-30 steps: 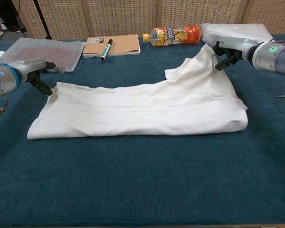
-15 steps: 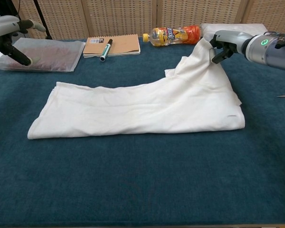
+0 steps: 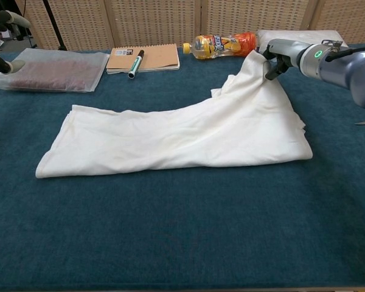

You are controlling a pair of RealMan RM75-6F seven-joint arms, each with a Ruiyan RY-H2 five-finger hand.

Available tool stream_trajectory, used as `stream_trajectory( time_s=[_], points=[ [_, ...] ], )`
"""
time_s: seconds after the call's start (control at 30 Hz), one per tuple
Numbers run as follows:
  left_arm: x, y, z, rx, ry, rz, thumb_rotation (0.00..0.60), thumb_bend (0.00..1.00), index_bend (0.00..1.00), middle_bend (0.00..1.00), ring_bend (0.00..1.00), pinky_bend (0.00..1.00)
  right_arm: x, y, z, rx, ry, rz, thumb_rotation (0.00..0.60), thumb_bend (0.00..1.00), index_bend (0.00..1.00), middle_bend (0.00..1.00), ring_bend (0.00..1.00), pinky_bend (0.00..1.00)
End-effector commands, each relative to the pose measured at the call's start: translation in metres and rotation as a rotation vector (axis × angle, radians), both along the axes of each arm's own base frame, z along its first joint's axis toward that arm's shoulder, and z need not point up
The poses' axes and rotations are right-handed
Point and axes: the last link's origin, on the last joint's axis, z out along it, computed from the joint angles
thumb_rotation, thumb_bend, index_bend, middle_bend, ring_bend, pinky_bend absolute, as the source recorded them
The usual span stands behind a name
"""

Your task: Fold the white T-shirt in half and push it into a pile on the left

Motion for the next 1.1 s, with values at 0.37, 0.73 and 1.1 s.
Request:
stream_trajectory(
  time_s=[0.37,0.73,1.1],
  points=[
    [-0.009,0.002,0.008,0.012,-0.015,0.018,0.600,0.43,0.00,0.00,0.00,0.00,0.010,-0.002,-0.016,0.029,0.063,-0.013,0.600,0.00,0.00,0.00,0.00,0.01],
    [-0.015,-0.002,0.014,0.028,-0.016,0.005,0.600,0.43,0.00,0.00,0.00,0.00,0.030,-0.003,0.021,-0.224,-0.011,0.176,0.600,0.00,0.00,0.00,0.00,0.00],
    [-0.033,-0.016,0.010,-0.037,0.064,-0.029,0.600,0.43,0.00,0.00,0.00,0.00,-0.011,0.081,0.086,-0.262,-0.026,0.373,0.600,0.00,0.00,0.00,0.00,0.00]
  ],
)
